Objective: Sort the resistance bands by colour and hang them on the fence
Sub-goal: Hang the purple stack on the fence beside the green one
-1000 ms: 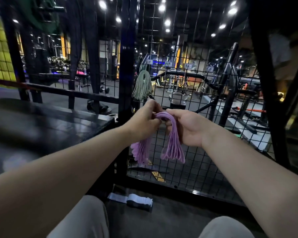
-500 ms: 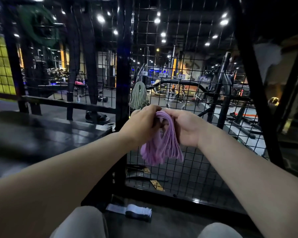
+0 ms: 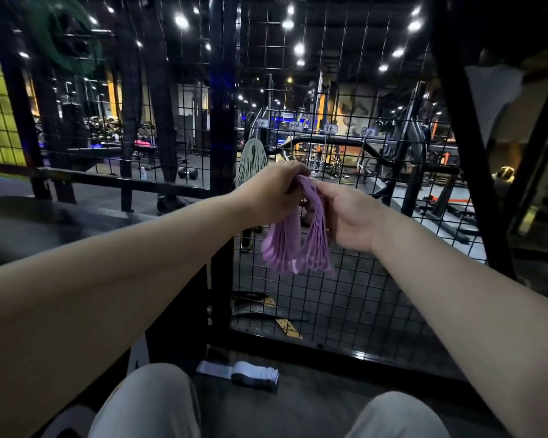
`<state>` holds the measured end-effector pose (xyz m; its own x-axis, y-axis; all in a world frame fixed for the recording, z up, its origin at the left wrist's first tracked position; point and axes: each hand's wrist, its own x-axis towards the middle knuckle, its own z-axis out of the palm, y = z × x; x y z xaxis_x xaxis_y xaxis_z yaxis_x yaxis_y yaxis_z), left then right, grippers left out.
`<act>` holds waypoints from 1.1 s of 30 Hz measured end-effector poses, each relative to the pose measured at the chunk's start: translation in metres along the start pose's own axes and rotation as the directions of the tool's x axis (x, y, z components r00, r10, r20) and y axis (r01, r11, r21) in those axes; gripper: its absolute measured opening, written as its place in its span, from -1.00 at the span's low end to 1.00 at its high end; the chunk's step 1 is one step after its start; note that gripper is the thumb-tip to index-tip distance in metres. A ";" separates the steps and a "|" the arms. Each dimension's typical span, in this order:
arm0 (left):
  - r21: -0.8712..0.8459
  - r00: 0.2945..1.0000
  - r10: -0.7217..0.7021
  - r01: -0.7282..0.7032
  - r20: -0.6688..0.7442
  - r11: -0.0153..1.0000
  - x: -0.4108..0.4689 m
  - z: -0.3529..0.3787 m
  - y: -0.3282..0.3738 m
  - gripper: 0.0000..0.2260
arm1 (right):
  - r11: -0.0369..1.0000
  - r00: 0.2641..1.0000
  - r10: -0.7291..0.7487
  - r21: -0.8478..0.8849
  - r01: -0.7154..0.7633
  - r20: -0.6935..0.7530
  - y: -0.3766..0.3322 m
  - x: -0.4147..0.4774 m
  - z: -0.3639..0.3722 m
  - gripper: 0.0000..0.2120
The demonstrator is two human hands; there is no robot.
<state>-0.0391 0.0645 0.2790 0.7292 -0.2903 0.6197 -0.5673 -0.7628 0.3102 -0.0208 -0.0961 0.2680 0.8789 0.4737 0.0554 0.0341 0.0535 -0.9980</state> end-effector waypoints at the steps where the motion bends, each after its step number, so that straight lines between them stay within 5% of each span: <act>1: 0.034 1.000 0.013 -0.014 0.018 0.999 0.003 -0.001 0.002 -0.83 | 1.000 1.000 -0.002 0.008 0.002 0.009 0.001 0.000 0.000 -0.55; 8: 0.071 0.997 -0.017 0.012 0.076 0.997 0.020 -0.006 0.013 -0.68 | 0.997 0.997 -0.061 0.048 0.064 -0.049 0.005 0.003 -0.002 -0.67; 16: 0.082 0.985 -0.067 0.054 0.157 0.995 0.029 -0.011 0.012 -0.79 | 0.990 0.995 -0.086 0.110 0.091 -0.049 0.002 0.007 -0.004 -0.71; 23: 0.206 0.974 -0.083 0.039 0.212 0.978 0.045 -0.007 0.010 -0.81 | 0.993 0.989 -0.105 -0.070 0.098 -0.101 -0.001 0.016 -0.007 -0.68; 29: 0.250 0.965 -0.083 0.019 0.249 0.968 0.060 -0.008 0.002 -0.85 | 0.934 0.953 -0.300 -0.218 0.282 -0.052 -0.016 0.023 -0.012 -0.69; 33: 0.315 0.957 -0.094 0.003 0.274 0.949 0.067 -0.009 -0.002 -0.89 | 0.902 0.962 -0.270 -0.340 0.265 0.033 -0.024 0.030 -0.021 -0.39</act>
<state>0.0075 0.0518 0.3262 0.8564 -0.3643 0.3659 -0.4156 -0.9069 0.0697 0.0150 -0.1018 0.2931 0.8210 0.4703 0.3236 0.4251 -0.1252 -0.8965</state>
